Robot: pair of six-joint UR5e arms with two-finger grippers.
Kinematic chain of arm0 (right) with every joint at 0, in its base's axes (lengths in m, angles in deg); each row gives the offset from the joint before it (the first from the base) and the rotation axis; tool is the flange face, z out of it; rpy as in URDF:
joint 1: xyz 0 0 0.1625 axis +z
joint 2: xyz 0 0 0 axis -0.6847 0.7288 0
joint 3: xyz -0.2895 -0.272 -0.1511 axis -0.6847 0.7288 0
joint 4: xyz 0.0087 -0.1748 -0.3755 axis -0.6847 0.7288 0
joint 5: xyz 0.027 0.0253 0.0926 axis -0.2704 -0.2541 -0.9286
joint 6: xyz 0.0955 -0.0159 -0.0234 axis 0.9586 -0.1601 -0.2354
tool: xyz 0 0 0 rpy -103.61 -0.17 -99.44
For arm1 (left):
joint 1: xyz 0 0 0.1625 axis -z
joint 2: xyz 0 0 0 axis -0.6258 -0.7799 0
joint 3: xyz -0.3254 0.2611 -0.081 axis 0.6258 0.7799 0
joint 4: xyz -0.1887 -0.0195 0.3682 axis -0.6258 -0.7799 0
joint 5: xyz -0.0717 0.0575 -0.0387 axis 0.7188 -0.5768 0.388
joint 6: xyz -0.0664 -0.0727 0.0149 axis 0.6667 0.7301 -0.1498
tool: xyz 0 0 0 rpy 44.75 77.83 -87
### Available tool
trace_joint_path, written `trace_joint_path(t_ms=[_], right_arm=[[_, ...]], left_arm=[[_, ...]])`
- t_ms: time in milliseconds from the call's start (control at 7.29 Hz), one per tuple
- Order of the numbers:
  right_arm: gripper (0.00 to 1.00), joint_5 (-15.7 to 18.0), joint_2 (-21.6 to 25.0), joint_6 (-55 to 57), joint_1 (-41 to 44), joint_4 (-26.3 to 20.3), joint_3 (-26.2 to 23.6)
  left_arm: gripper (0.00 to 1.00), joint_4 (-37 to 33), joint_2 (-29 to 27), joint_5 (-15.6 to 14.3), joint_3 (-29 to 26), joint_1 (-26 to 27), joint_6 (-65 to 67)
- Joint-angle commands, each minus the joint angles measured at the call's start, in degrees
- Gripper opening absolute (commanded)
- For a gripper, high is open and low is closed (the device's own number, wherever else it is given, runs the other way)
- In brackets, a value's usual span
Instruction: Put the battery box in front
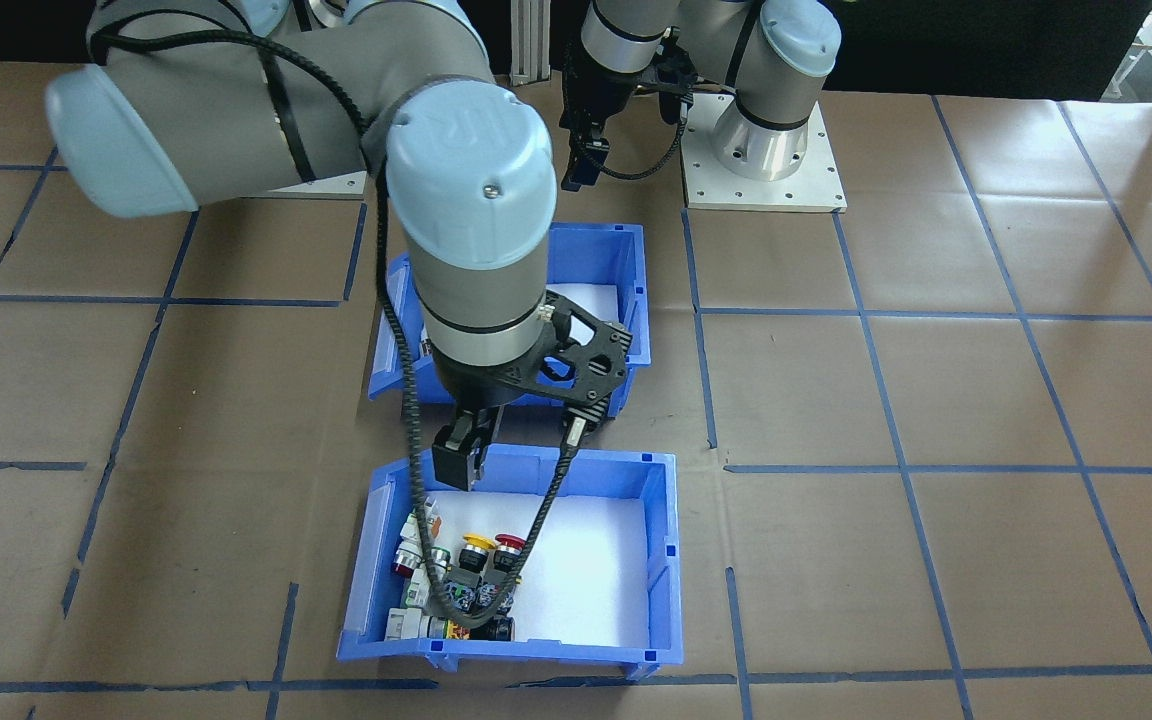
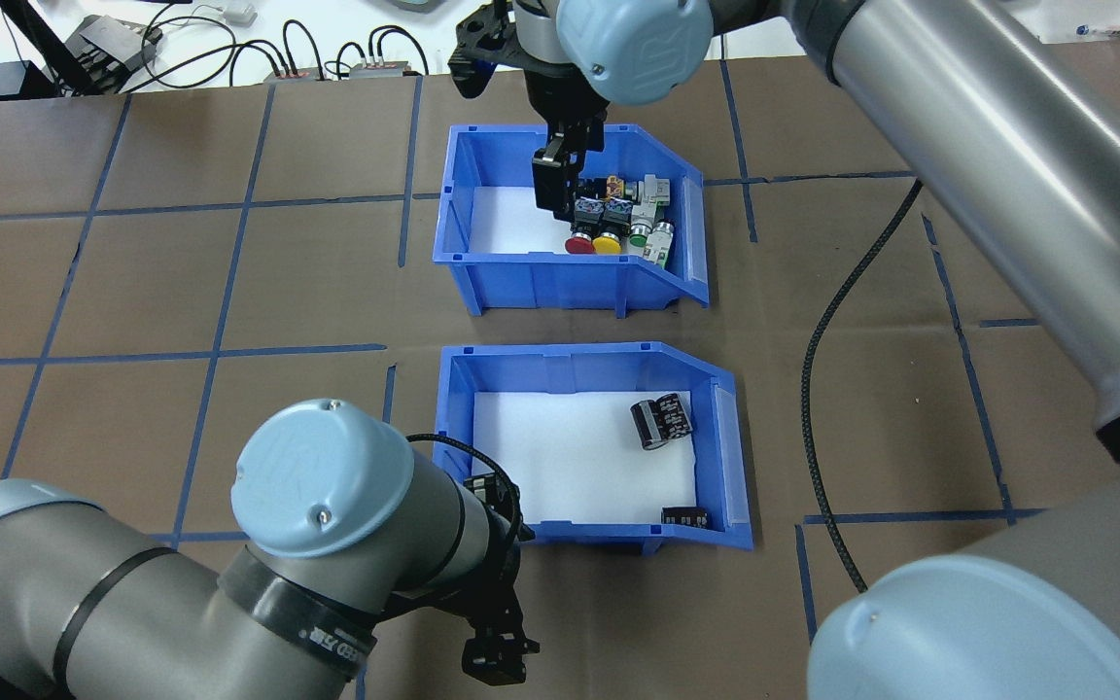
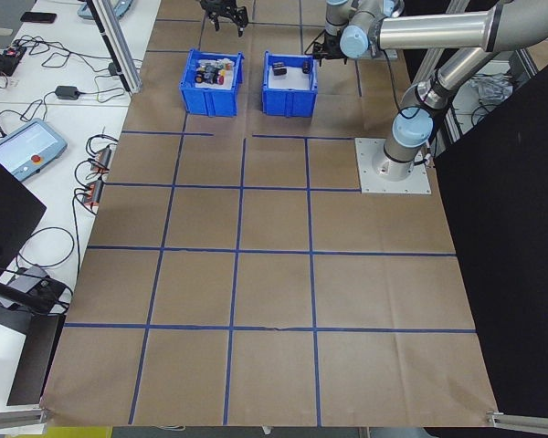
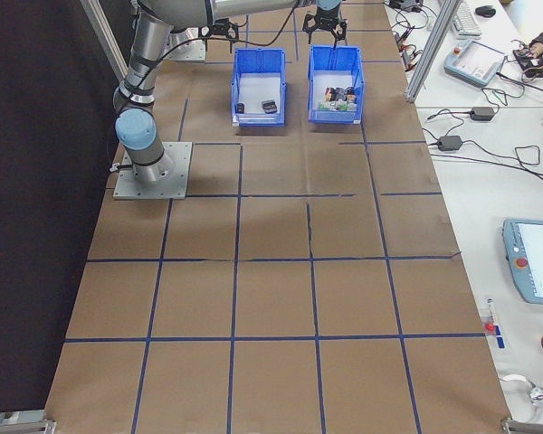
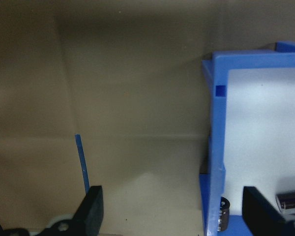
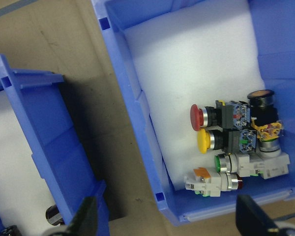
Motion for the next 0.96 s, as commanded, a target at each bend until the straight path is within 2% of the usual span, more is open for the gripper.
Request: trace_joint_path(t_ms=[0,137,274,548,685,823], right_arm=[[1.00,2.7,-2.3,-4.3,2.7,2.9,-1.6],[1.00,2.9,-3.5,-6.4,2.8,9.9,-1.8],[0.98,2.6,-4.7,-6.0,3.6,11.2,-1.9],[0.99,3.2,-6.3,-6.4,6.1,11.9,-2.9],[1.00,3.0,-6.4,-6.5,6.1,12.0,-4.8],[1.00,3.2,-5.6,-6.7,5.7,12.8,-8.0]], left_arm=[[0.96,8.8,-2.6,-0.1,3.4,1.1,3.2],[0.96,13.6,-5.2,-0.6,3.4,1.2,3.0],[0.96,16.7,-6.2,-0.9,3.4,1.2,3.0],[0.96,17.6,-6.4,-3.2,3.2,1.2,1.4],[0.96,17.7,-7.5,-3.2,3.2,1.1,1.1],[0.92,19.4,-9.7,-3.1,3.2,1.2,1.5]])
